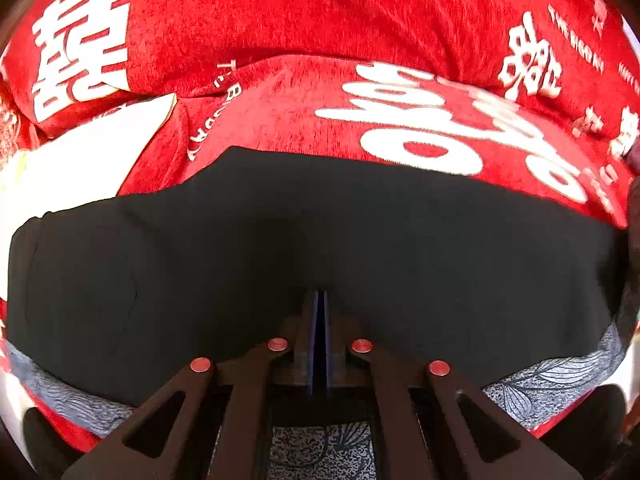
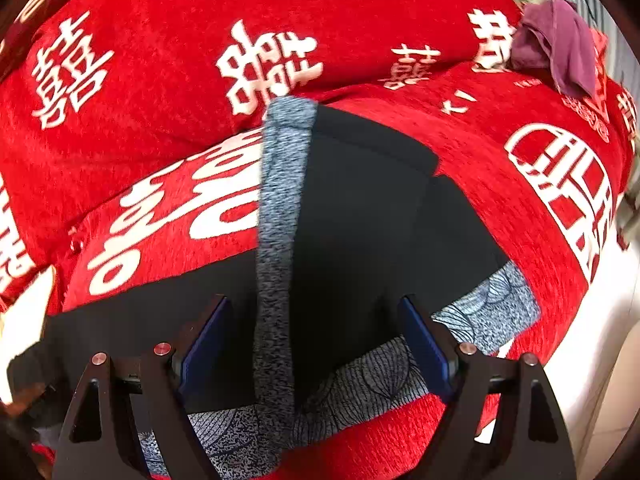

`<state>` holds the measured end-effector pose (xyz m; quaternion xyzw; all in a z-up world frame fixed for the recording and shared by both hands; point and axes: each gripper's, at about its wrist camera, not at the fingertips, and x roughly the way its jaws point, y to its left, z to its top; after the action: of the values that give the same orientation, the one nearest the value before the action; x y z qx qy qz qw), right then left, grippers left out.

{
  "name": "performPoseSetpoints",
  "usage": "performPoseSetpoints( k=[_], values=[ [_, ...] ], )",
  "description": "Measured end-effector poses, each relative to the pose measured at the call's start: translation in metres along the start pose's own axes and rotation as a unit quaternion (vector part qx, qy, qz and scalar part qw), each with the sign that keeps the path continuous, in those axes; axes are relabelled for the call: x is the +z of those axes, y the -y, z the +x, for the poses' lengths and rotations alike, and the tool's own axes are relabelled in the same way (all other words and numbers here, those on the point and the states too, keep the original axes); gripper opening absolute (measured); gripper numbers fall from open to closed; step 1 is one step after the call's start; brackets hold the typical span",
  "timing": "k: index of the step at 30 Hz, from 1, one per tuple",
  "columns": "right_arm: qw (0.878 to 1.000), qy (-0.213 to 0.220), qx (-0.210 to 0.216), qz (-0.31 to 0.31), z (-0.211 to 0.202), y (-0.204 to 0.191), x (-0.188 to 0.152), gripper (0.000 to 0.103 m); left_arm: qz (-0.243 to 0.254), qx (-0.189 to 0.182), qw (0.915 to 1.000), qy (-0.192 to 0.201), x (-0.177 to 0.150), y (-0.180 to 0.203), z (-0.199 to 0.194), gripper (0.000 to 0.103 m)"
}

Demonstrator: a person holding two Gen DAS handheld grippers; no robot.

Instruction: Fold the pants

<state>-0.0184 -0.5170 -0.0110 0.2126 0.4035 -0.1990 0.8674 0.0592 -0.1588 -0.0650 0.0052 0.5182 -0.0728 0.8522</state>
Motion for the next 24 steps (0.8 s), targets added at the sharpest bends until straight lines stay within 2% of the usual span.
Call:
performPoseSetpoints(
  k=[2,5,9,12,16,20,21,22,23,24],
  values=[
    [1.0,-0.003,0.004,0.006,0.001,0.004,0.001,0.087,-0.038,-0.024,0.999,0.001,-0.001,-0.01,-0.001,0.003],
    [1.0,0.0,0.002,0.007,0.001,0.006,0.001,0.087,0.011,-0.021,0.9996,-0.013,0.002,0.0,-0.003,0.0],
    [1.0,-0.002,0.008,0.007,0.002,0.007,0.001,0.087,-0.019,-0.016,0.999,-0.037,0.0,-0.001,-0.003,0.001],
    [1.0,0.005,0.012,0.004,0.0,0.005,0.002,0.087,-0.004,-0.003,0.9987,-0.051,0.003,0.006,0.0,0.001],
    [1.0,0.023,0.008,-0.015,-0.002,-0.004,0.013,0.087,0.009,0.01,0.999,-0.042,0.0,0.011,-0.002,0.001],
    [0.999,0.042,-0.022,-0.022,0.011,-0.009,0.033,0.087,0.017,0.007,0.9993,-0.032,-0.002,0.009,-0.004,0.001],
    [0.998,0.041,-0.039,-0.033,0.018,-0.008,0.038,0.052,0.018,-0.003,0.9993,-0.032,-0.002,0.007,-0.006,0.001],
    [0.998,0.033,-0.043,-0.031,0.022,-0.003,0.041,0.012,0.014,-0.034,0.9988,-0.034,-0.002,0.003,-0.007,0.001],
    [0.999,0.025,-0.032,-0.012,0.023,0.005,0.044,0.005,0.004,-0.084,0.9957,-0.039,-0.001,-0.002,-0.01,0.001],
    [0.999,0.033,-0.017,0.02,0.016,0.02,0.046,0.005,-0.01,-0.124,0.9916,-0.036,-0.001,-0.005,-0.016,0.001]
  ],
)
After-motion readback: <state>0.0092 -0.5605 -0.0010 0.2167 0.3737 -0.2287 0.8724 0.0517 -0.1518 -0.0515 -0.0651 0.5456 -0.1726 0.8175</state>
